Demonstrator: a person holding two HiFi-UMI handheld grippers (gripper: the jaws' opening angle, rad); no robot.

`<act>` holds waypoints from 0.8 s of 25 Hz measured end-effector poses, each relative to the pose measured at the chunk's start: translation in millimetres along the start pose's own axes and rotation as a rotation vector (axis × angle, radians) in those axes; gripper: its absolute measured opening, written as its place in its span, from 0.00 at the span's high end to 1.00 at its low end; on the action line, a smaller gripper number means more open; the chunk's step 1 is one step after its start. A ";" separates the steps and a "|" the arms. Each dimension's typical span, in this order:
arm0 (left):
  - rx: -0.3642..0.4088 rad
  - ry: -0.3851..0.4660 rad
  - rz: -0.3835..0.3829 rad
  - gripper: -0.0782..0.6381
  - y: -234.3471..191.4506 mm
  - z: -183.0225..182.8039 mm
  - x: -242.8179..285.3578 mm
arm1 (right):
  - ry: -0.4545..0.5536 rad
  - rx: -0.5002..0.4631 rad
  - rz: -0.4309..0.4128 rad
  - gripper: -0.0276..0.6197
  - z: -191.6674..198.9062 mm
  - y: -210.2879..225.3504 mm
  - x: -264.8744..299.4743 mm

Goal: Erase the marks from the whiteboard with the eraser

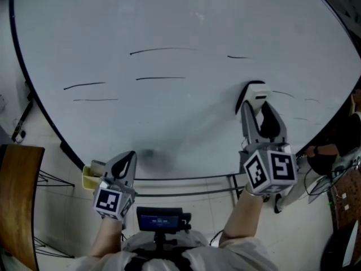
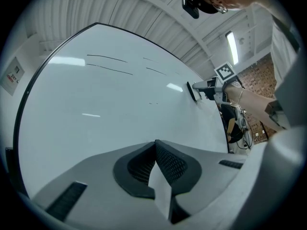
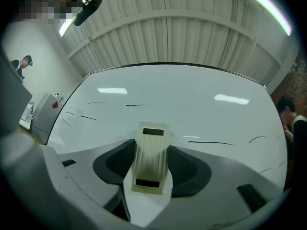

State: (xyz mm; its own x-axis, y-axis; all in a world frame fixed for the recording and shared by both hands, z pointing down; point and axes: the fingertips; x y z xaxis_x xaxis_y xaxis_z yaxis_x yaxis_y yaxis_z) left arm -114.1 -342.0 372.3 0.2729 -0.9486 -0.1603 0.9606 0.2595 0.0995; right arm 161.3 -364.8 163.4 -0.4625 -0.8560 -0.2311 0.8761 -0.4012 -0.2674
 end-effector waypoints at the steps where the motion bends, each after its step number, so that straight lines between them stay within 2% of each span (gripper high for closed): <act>1: -0.002 -0.003 -0.004 0.89 0.1 -0.1 -0.5 | 0.002 0.007 0.004 0.61 0.9 2.7 -1.5; 9: 0.008 0.007 -0.024 0.89 0.1 -7.2 -3.5 | 0.016 -0.005 -0.016 0.62 -1.3 -6.5 -6.7; 15: 0.010 0.004 -0.015 0.89 1.6 -9.2 -6.1 | 0.074 0.034 -0.147 0.62 -4.6 -51.1 -13.5; 20: 0.006 -0.013 0.007 0.89 6.1 -6.5 -9.3 | 0.016 0.119 -0.229 0.62 33.4 -92.4 -33.7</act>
State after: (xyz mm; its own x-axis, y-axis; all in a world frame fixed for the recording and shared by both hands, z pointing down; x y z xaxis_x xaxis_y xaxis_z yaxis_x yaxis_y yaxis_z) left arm -110.5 -330.4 368.0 0.2791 -0.9489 -0.1472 0.9583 0.2653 0.1066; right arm 100.4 -309.7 227.2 -0.6521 -0.7333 -0.1925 0.7576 -0.6204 -0.2028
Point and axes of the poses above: the fingertips, and each gripper's own axes: x forward along the fingers, y to its right, z out of its underside, and after that the axes turned 12 degrees about -z, right-handed
